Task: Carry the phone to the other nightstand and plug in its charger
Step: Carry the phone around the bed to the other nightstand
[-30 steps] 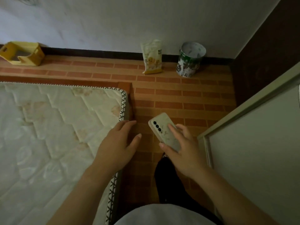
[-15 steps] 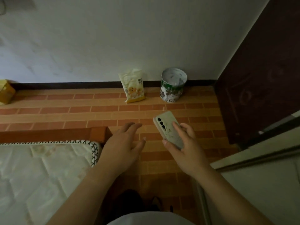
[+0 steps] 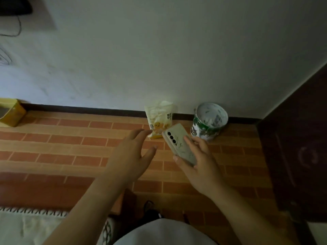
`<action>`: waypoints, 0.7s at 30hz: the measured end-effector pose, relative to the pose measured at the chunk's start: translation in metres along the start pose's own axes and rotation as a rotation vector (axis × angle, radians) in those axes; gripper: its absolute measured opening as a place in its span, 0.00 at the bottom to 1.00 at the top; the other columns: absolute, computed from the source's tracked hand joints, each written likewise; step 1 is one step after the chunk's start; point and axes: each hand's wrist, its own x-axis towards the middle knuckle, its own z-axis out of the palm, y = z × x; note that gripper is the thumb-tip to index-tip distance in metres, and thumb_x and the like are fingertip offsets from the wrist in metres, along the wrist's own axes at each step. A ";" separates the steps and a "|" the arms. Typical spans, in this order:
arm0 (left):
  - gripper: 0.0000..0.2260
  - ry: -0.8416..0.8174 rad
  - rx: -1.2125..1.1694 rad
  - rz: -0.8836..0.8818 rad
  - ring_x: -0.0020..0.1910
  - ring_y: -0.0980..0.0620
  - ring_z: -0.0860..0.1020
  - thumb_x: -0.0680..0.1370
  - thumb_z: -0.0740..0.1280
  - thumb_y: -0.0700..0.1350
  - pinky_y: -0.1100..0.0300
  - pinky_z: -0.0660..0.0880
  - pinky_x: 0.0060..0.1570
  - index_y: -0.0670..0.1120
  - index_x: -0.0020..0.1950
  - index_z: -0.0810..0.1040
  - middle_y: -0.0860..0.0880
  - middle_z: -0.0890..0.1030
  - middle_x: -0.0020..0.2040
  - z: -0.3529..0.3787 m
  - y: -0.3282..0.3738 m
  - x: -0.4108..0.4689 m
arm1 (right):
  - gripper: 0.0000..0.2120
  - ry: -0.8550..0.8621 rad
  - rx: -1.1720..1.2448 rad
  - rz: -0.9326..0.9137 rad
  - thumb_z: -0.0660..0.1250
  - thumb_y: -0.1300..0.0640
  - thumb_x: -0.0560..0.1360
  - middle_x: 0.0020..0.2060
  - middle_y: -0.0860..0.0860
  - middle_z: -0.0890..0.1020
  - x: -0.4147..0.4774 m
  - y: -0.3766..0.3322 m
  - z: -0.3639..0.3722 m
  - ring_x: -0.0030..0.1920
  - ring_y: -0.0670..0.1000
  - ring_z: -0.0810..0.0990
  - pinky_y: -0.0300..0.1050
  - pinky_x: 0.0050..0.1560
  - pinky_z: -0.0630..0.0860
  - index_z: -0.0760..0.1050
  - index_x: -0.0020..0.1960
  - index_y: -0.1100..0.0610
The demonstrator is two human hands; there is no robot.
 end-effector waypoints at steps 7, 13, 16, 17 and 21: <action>0.23 0.013 -0.005 -0.065 0.49 0.50 0.77 0.76 0.58 0.58 0.56 0.72 0.47 0.53 0.69 0.64 0.51 0.66 0.71 -0.024 -0.046 0.096 | 0.34 -0.037 -0.006 -0.035 0.54 0.29 0.67 0.67 0.40 0.58 0.120 -0.018 0.010 0.67 0.51 0.60 0.56 0.59 0.74 0.52 0.70 0.38; 0.24 0.071 0.004 -0.173 0.40 0.55 0.73 0.75 0.59 0.58 0.58 0.69 0.46 0.52 0.69 0.64 0.49 0.66 0.71 -0.039 -0.097 0.181 | 0.34 -0.119 0.031 -0.100 0.58 0.32 0.68 0.64 0.37 0.58 0.237 -0.024 0.020 0.67 0.50 0.61 0.54 0.61 0.72 0.55 0.71 0.42; 0.23 0.140 0.010 -0.227 0.43 0.52 0.76 0.76 0.60 0.56 0.58 0.71 0.47 0.52 0.69 0.65 0.49 0.67 0.70 -0.052 -0.120 0.232 | 0.31 -0.154 0.042 -0.184 0.58 0.35 0.71 0.65 0.37 0.58 0.305 -0.033 0.027 0.66 0.46 0.61 0.51 0.60 0.73 0.55 0.70 0.41; 0.23 0.150 0.012 -0.241 0.43 0.51 0.77 0.75 0.60 0.57 0.57 0.72 0.49 0.52 0.69 0.65 0.49 0.67 0.70 -0.055 -0.127 0.249 | 0.31 -0.169 0.047 -0.201 0.57 0.33 0.70 0.66 0.39 0.58 0.327 -0.037 0.028 0.67 0.47 0.61 0.51 0.60 0.74 0.55 0.70 0.40; 0.24 0.167 0.015 -0.318 0.33 0.58 0.75 0.75 0.57 0.59 0.53 0.74 0.50 0.53 0.69 0.63 0.49 0.66 0.71 -0.070 -0.149 0.300 | 0.31 -0.245 0.059 -0.257 0.55 0.32 0.69 0.68 0.44 0.59 0.399 -0.054 0.042 0.67 0.52 0.64 0.57 0.58 0.74 0.55 0.70 0.40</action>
